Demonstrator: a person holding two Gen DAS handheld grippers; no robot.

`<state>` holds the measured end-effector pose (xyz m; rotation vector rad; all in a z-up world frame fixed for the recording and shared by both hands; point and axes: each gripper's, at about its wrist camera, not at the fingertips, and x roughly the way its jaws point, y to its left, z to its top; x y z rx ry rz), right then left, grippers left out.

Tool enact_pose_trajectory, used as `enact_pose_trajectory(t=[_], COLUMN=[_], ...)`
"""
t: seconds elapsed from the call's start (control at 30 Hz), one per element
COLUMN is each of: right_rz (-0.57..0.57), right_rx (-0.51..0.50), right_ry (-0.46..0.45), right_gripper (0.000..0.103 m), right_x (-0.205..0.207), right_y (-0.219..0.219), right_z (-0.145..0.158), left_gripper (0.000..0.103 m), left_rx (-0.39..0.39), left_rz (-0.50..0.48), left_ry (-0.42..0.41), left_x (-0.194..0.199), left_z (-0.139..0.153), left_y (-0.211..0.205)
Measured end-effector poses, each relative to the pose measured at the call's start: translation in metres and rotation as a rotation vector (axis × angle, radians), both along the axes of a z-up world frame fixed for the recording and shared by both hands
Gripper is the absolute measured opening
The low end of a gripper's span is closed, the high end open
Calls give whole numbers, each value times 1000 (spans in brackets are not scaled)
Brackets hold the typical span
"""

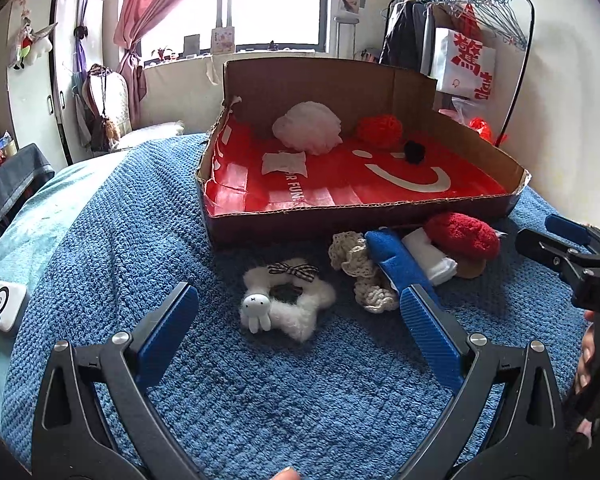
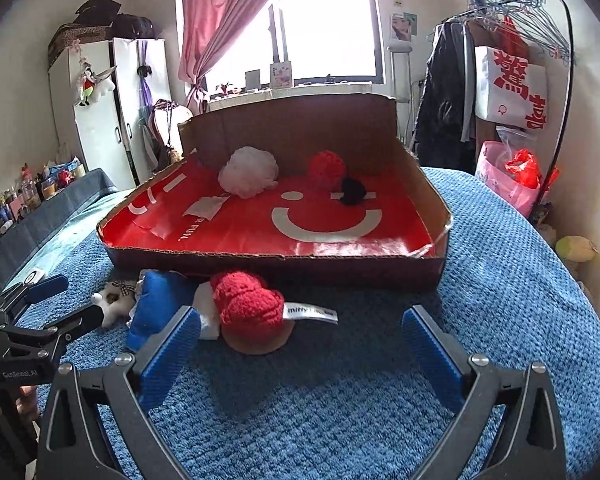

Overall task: Organize soft objects
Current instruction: 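Grasp the red knit heart with the right tool while the left grasps the white plush bunny ring, then carry both items into the box and open both tools to release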

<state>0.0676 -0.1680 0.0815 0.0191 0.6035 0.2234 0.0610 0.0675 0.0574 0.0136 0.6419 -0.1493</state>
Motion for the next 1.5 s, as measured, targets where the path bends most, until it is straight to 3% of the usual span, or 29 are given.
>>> enact_pose_trajectory(t=[0.17,0.27,0.37,0.43,0.47,0.5,0.6,1.03,1.5], right_rz=[86,117,144,165,186,211,241,196,130], right_rx=[-23,-33,-24,-10,4,19,32,123,162], right_ry=[62,114,177,213,232,247,231,119,84], right_gripper=[103,100,88,72,68,55,47,45,45], right_x=[30,47,62,69,71,73,68,28,17], right_y=[14,21,25,26,26,27,29,-4,-33], right_z=[-1,-7,-17,-23,-25,-27,-24,13,26], left_gripper=[102,95,79,58,58,57,52,51,51], left_rx=[32,53,81,88,79,64,61,1,-17], left_rz=[-12,-39,-63,-89,-103,-123,-140,-179,-228], left_ry=[64,106,133,170,185,206,196,111,75], left_x=[19,30,37,44,47,49,48,30,26], left_z=[-6,-12,-17,-23,-25,-28,-27,6,22], left_y=[9,10,9,7,7,7,5,-3,-23])
